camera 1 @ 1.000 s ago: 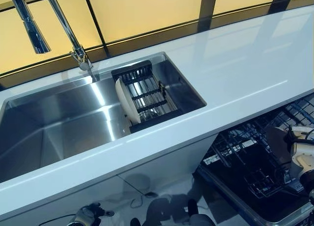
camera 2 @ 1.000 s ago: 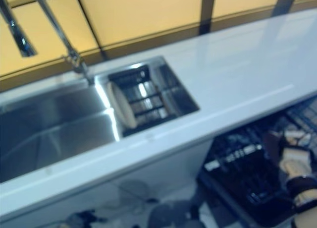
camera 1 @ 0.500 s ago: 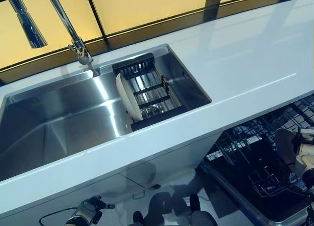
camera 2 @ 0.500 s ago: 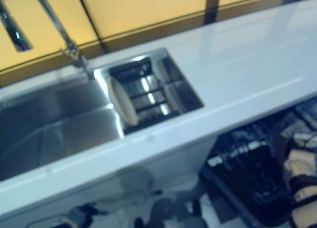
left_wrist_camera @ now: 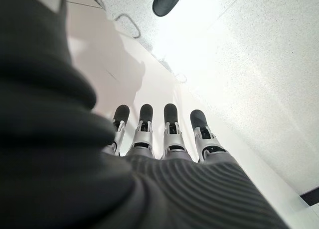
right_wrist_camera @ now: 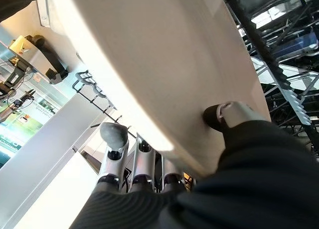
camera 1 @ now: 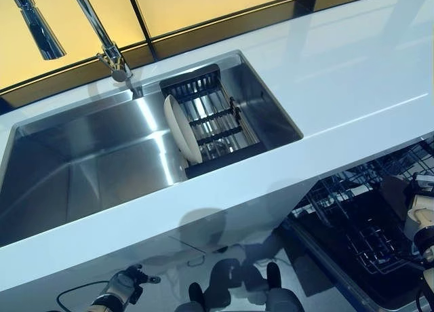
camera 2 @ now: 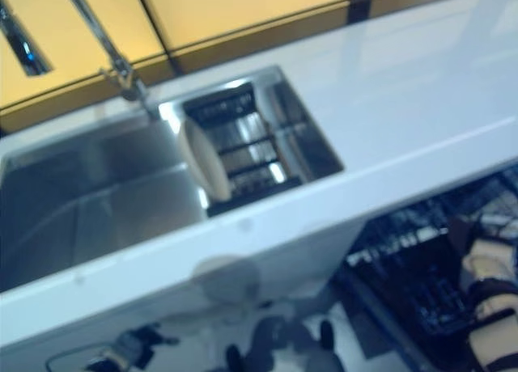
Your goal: Take plates into dishwasher
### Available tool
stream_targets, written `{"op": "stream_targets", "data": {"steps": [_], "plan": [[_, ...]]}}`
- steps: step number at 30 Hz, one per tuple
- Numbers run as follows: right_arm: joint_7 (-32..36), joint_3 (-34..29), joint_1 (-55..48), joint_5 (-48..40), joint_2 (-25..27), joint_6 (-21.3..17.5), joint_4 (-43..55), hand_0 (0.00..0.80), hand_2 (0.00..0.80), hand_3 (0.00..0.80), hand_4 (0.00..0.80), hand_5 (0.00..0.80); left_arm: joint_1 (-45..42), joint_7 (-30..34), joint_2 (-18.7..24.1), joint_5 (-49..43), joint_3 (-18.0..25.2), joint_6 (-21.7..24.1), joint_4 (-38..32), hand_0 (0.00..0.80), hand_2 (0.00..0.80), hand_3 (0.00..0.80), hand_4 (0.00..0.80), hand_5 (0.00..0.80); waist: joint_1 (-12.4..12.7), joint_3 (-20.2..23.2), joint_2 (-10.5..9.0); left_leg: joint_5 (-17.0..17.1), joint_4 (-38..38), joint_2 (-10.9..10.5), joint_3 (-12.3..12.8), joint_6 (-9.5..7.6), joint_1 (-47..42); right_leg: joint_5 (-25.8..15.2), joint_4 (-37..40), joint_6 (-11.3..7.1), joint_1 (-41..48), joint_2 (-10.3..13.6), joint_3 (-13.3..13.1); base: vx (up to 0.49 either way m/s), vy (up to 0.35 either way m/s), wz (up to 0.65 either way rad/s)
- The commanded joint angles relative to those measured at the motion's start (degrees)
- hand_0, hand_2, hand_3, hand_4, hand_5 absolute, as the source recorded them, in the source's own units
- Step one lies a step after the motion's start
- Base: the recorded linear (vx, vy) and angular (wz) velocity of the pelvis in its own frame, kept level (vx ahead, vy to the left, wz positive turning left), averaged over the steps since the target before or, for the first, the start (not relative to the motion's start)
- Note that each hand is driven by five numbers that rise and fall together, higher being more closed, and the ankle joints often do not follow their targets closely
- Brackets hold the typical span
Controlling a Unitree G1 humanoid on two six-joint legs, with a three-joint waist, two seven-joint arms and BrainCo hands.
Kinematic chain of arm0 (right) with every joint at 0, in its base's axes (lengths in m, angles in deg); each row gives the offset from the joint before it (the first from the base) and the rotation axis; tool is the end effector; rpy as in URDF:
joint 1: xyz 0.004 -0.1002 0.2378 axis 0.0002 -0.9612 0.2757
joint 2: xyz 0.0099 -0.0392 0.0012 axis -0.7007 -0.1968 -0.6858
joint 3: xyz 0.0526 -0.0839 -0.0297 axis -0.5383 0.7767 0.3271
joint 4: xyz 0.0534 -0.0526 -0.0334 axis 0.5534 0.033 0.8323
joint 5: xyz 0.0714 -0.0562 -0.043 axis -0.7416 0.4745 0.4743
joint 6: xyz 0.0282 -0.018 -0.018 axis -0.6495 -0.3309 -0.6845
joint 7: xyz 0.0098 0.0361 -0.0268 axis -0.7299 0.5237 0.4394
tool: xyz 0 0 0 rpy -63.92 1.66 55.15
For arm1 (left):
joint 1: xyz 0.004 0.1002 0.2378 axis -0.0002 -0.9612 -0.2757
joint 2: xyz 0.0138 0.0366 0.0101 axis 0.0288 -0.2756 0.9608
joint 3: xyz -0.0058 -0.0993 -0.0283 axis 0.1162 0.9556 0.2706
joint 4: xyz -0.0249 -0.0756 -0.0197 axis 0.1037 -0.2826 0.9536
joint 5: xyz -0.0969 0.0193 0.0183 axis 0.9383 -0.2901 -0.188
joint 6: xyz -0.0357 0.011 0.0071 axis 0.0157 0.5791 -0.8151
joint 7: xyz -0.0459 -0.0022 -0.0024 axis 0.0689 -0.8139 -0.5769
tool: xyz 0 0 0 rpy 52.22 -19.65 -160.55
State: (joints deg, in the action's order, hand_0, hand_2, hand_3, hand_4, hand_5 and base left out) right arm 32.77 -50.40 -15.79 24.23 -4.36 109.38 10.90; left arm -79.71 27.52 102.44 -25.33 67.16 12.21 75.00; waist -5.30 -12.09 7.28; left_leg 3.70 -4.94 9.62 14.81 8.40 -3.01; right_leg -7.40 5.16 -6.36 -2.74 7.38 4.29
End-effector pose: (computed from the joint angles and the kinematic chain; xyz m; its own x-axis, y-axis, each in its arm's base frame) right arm 0.2363 -0.3799 0.0917 0.6843 -0.7213 -0.1071 -0.3743 -0.2214 -0.9005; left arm 0.1385 0.2514 -0.0855 0.4085 0.2868 -0.8665 0.3652 0.8187 0.4431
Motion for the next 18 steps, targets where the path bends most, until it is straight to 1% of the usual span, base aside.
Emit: {"op": "stream_targets", "data": {"steps": [1, 4, 5, 6, 7, 11, 18], "plan": [[0.1, 2.2, 5.1, -2.0, -0.7, 1.3, -2.1, 0.800, 0.800, 0.800, 0.800, 0.800, 3.4, -1.2, 3.3, 0.8, -2.6, 0.7, 2.5, 0.000, 0.000, 0.000, 0.000, 0.000, 0.5, -0.9, -3.55, -2.1, -0.1, -0.8, -2.0, -1.91, -1.3, 0.2, -0.2, -3.41, -0.9, 3.1, 0.5, 0.000, 0.000, 0.00], [0.1, 1.9, 4.6, -1.9, -0.6, 1.4, -1.3, 0.800, 0.800, 0.800, 0.800, 0.800, 3.2, -1.3, 3.4, 0.8, -2.5, 0.8, 2.4, 0.000, 0.000, 0.000, 0.000, 0.000, 0.5, -0.8, -3.81, -2.2, -0.1, -0.7, -2.0, -1.92, -1.4, 0.2, -0.2, -3.45, -0.7, 3.1, 0.4, 0.000, 0.000, 0.00], [0.2, 1.5, 4.0, -1.8, -0.7, 1.6, -0.7, 0.609, 0.609, 0.609, 0.609, 0.609, 3.0, -1.2, 3.5, 0.4, -2.2, 0.5, 2.1, 0.000, 0.000, 0.000, 0.000, 0.000, 0.4, -0.6, -4.10, -2.2, -0.1, -0.7, -2.0, -1.95, -1.5, 0.2, -0.2, -3.44, -0.6, 3.0, 0.3, 0.000, 0.000, 0.00], [0.2, 1.3, 3.6, -1.6, -0.7, 1.8, -0.2, 0.370, 0.370, 0.370, 0.370, 0.370, 3.0, -1.2, 3.4, 0.3, -2.2, 0.1, 1.9, 0.000, 0.000, 0.000, 0.000, 0.000, 0.4, -0.5, -4.26, -2.3, -0.1, -0.6, -1.9, -1.96, -1.7, 0.2, -0.2, -3.43, -0.5, 3.0, 0.3, 0.000, 0.000, 0.00], [0.2, 1.1, 3.3, -1.4, -0.8, 1.9, 0.0, 0.000, 0.000, 0.000, 0.000, 0.000, 2.9, -1.3, 3.3, 0.3, -2.3, 0.0, 1.8, 0.000, 0.000, 0.000, 0.000, 0.000, 0.3, -0.4, -4.44, -2.3, -0.1, -0.5, -1.9, -1.95, -1.7, 0.2, -0.2, -3.45, -0.4, 2.9, 0.3, 0.030, -0.008, 0.00], [0.1, 0.4, 2.1, -1.4, -0.9, 2.1, 0.5, 0.000, 0.000, 0.000, 0.000, 0.000, 2.8, -1.3, 3.4, -0.3, -1.9, -0.3, 2.0, 0.000, 0.000, 0.000, 0.000, 0.000, 0.2, 0.1, -5.29, -2.4, -0.1, -0.3, -1.7, -2.00, -2.1, 0.4, -0.2, -3.46, 0.0, 2.6, 0.0, 0.000, 0.000, 0.00], [-0.8, -0.8, 0.8, -1.1, -0.7, 2.6, 0.5, 0.000, 0.000, 0.000, 0.000, 0.000, 2.2, -1.3, 3.3, -0.7, -1.8, -0.2, 2.1, 0.000, 0.000, 0.000, 0.000, 0.000, 0.1, 0.8, -5.88, -2.5, -0.1, 0.0, -1.4, -2.01, -2.7, 0.6, -0.2, -3.48, 0.7, 2.3, -0.3, 0.005, 0.002, 0.00]]}}
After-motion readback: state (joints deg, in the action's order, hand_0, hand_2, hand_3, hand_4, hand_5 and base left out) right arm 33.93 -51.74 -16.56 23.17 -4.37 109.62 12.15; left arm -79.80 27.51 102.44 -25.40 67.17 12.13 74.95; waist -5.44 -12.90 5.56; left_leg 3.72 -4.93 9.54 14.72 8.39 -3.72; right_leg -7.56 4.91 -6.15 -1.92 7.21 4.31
